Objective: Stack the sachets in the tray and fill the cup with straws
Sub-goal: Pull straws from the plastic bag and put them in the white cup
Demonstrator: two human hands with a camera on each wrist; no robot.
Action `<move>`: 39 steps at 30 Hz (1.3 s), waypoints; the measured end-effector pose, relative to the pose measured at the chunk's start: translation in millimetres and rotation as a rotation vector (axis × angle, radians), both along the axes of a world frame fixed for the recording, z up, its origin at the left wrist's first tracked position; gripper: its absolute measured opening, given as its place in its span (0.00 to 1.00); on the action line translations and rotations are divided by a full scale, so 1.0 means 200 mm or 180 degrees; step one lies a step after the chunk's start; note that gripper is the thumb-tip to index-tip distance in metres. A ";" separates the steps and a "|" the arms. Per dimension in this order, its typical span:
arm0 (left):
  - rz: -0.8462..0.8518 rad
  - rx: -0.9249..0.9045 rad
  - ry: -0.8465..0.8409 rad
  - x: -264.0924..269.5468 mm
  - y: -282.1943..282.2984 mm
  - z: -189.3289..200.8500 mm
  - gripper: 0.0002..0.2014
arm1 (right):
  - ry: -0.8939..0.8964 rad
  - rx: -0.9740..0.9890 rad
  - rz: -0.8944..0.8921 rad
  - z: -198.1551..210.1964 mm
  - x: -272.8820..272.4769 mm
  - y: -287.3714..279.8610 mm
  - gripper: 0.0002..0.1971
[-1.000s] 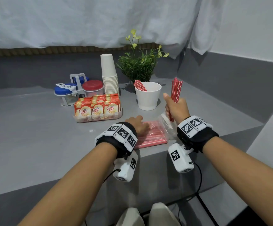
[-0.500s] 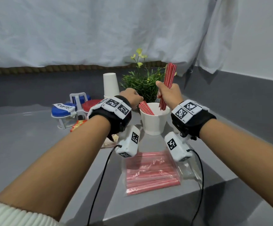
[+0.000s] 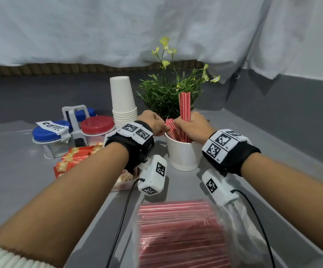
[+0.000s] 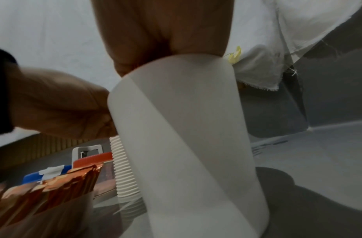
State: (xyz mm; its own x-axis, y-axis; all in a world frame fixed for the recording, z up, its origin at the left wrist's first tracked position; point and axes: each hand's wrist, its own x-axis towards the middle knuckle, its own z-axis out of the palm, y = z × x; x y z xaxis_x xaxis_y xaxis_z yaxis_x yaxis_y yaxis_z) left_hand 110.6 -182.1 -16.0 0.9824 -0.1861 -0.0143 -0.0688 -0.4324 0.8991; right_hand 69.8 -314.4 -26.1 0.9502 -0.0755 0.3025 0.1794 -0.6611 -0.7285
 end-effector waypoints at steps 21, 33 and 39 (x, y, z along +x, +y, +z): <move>-0.0098 -0.0627 -0.0319 -0.08 0.03 -0.04 0.10 | 0.0100 -0.0466 -0.0232 -0.02 0.01 -0.02 0.11; -0.0298 0.1355 -0.0822 -0.04 0.00 -0.10 0.15 | 0.0268 -0.1246 0.0053 0.00 -0.04 -0.01 0.21; -0.0349 0.1497 -0.0644 -0.10 0.01 -0.06 0.23 | 0.0450 -0.1270 0.0140 0.04 -0.05 -0.01 0.20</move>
